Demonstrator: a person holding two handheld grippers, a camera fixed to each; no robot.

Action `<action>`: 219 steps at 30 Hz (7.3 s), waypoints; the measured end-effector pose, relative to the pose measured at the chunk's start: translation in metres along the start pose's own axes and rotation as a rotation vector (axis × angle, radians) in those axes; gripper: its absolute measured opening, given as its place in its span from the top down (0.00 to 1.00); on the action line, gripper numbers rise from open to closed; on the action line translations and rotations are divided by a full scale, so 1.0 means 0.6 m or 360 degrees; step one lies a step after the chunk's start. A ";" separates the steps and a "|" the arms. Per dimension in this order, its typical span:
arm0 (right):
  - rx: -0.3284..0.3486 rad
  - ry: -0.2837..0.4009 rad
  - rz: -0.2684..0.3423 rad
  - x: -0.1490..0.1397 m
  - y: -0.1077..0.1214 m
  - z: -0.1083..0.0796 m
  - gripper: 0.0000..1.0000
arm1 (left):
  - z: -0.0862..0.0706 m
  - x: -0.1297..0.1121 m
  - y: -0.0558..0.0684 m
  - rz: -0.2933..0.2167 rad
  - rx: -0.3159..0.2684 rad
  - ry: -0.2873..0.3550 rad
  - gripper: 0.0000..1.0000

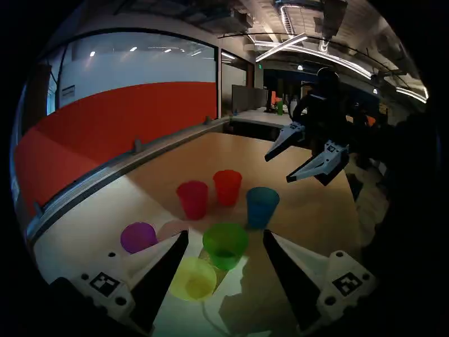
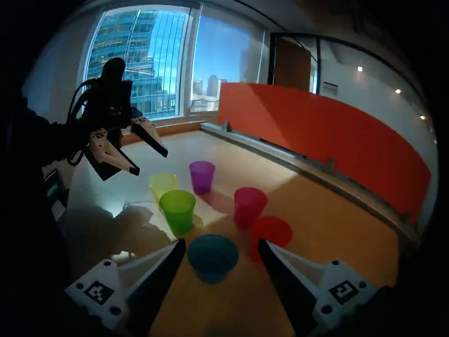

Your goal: Pour water

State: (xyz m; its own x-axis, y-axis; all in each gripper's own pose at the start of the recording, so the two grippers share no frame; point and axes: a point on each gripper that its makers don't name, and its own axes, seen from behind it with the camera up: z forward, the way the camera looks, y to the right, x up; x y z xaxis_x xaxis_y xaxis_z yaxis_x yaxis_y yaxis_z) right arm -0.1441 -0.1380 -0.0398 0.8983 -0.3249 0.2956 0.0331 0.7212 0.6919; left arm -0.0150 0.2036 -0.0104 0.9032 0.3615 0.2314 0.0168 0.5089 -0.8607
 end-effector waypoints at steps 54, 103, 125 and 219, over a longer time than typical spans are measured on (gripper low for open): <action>0.0089 -0.0180 -0.0010 -0.097 -0.020 0.071 0.00 | 0.118 -0.090 0.000 0.0084 -0.0079 -0.0325 0.00; 0.0097 -0.0180 0.0005 -0.102 -0.024 0.097 0.08 | 0.146 -0.087 0.016 0.0062 -0.0093 -0.0322 0.11; -0.0014 0.0091 -0.0030 0.039 -0.025 0.030 0.08 | 0.043 0.030 0.032 0.0030 -0.0004 -0.0062 0.11; -0.0154 0.0582 -0.0507 0.323 -0.065 -0.045 0.08 | -0.081 0.166 0.068 0.0075 0.0101 0.0558 0.11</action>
State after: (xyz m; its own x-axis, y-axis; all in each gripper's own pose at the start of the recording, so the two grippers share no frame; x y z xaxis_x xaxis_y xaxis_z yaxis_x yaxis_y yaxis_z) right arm 0.0404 -0.2123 -0.0273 0.9313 -0.3149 -0.1831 0.3560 0.6802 0.6408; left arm 0.0968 0.2225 -0.0447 0.9948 0.1012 0.0126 -0.0453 0.5493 -0.8344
